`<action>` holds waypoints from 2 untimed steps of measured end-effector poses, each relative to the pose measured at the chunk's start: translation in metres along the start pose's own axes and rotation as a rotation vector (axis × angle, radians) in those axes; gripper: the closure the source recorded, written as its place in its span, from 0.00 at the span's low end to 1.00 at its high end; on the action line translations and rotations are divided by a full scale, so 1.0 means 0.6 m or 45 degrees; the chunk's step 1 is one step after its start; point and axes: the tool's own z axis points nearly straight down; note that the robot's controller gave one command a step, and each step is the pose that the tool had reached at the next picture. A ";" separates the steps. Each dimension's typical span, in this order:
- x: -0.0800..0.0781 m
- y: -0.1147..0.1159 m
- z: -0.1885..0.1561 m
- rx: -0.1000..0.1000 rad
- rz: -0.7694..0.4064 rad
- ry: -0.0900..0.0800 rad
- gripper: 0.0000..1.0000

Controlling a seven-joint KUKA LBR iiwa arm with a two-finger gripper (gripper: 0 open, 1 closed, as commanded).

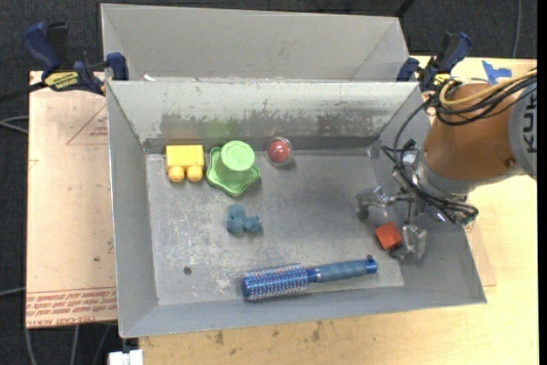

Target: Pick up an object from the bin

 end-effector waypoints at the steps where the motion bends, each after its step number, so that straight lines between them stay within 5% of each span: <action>1: -0.001 -0.002 -0.002 0.006 -0.004 -0.002 1.00; 2: -0.006 -0.002 -0.168 0.025 -0.001 -0.004 1.00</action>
Offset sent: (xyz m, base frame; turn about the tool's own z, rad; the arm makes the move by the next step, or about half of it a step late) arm 0.0000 0.0000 0.0000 0.0000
